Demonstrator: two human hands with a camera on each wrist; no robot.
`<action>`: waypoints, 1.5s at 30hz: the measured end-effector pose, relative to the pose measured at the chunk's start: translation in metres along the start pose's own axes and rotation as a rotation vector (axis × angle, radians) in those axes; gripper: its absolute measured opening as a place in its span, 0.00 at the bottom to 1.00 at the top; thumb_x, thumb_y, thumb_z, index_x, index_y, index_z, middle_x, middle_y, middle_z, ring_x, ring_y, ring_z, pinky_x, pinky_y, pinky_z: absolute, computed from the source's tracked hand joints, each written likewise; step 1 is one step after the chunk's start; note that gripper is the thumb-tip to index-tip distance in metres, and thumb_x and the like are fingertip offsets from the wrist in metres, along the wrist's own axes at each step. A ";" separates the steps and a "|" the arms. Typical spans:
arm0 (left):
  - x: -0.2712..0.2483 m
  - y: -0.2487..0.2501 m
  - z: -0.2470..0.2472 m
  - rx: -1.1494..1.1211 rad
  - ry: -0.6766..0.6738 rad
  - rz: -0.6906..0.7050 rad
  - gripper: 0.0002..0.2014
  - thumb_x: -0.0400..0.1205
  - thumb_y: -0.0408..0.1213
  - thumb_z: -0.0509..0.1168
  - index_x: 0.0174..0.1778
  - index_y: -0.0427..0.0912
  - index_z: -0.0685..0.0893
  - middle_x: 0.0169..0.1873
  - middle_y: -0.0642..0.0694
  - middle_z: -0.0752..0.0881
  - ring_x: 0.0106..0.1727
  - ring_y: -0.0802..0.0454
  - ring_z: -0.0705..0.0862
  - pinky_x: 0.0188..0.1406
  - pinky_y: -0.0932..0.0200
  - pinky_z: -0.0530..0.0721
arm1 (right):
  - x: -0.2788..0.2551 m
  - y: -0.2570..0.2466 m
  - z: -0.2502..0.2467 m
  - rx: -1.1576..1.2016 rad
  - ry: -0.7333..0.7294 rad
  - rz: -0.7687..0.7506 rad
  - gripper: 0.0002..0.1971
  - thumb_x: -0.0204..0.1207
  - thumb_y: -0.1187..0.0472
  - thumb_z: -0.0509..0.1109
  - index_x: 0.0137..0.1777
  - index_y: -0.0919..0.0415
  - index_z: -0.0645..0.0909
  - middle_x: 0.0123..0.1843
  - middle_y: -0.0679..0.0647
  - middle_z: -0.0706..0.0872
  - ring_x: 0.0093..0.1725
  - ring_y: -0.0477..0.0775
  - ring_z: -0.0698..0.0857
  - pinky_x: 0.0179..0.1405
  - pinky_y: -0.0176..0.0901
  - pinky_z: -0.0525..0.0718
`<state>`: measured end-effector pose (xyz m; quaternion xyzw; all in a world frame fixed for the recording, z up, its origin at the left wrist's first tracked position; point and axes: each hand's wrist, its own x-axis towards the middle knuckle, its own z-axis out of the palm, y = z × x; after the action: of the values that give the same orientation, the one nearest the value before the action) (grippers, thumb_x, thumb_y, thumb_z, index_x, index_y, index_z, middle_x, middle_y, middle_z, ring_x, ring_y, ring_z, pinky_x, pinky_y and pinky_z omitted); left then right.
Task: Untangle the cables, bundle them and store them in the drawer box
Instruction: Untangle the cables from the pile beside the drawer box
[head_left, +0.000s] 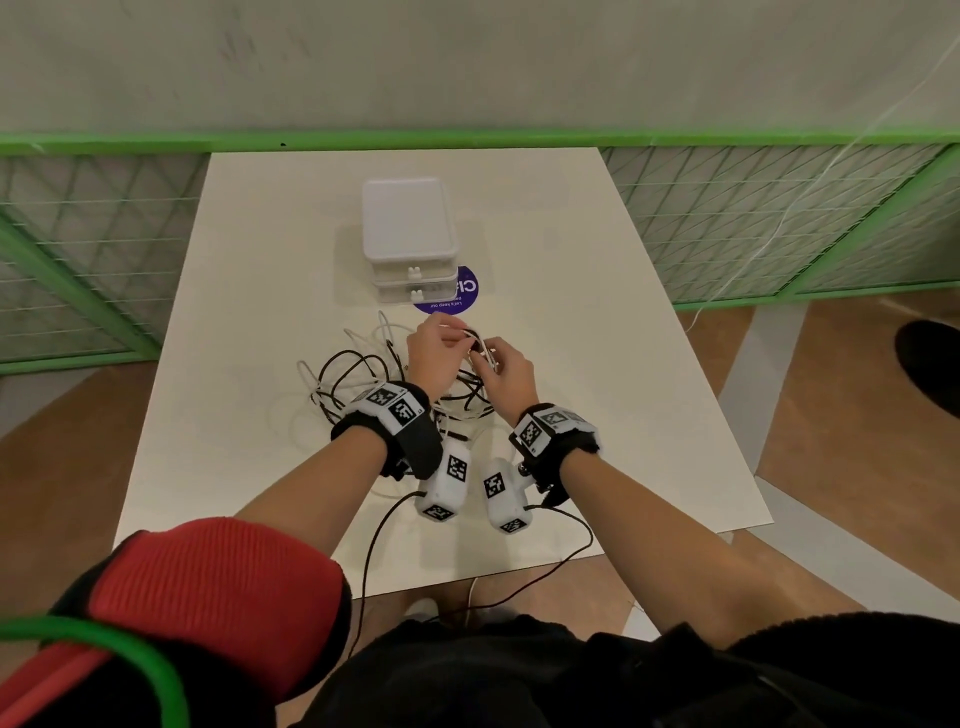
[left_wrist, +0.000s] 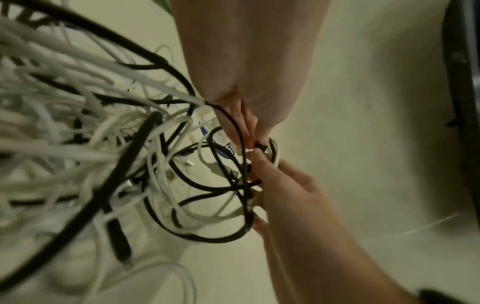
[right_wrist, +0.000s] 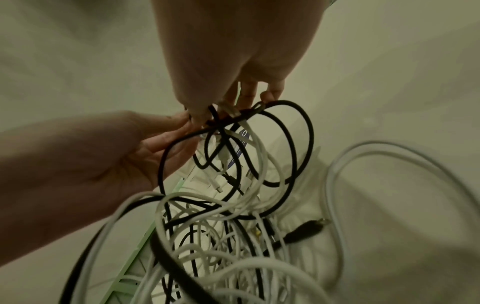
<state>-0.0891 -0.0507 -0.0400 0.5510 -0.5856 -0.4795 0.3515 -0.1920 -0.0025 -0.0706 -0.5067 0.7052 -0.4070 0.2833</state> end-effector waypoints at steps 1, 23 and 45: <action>0.000 -0.001 -0.001 -0.005 -0.003 0.002 0.13 0.75 0.27 0.71 0.54 0.36 0.79 0.45 0.36 0.88 0.44 0.48 0.86 0.52 0.56 0.85 | -0.002 -0.001 -0.001 -0.004 0.000 -0.006 0.11 0.80 0.59 0.64 0.50 0.67 0.81 0.30 0.50 0.77 0.29 0.50 0.72 0.33 0.39 0.64; 0.022 0.068 -0.057 -0.310 0.368 0.196 0.09 0.79 0.28 0.67 0.54 0.36 0.83 0.48 0.44 0.86 0.46 0.52 0.87 0.51 0.61 0.87 | 0.001 0.027 -0.025 -0.232 -0.107 0.524 0.14 0.80 0.55 0.61 0.56 0.67 0.74 0.63 0.69 0.80 0.63 0.68 0.78 0.52 0.51 0.77; -0.006 0.101 -0.042 -0.377 0.331 0.474 0.07 0.85 0.31 0.55 0.51 0.48 0.74 0.31 0.52 0.77 0.31 0.61 0.74 0.31 0.63 0.73 | -0.014 -0.003 0.015 -0.064 -0.234 -0.041 0.17 0.83 0.53 0.47 0.39 0.61 0.70 0.36 0.59 0.79 0.36 0.56 0.76 0.40 0.46 0.71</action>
<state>-0.0796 -0.0593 0.0687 0.3952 -0.5335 -0.3885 0.6390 -0.1736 0.0062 -0.0756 -0.5737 0.6696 -0.3282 0.3389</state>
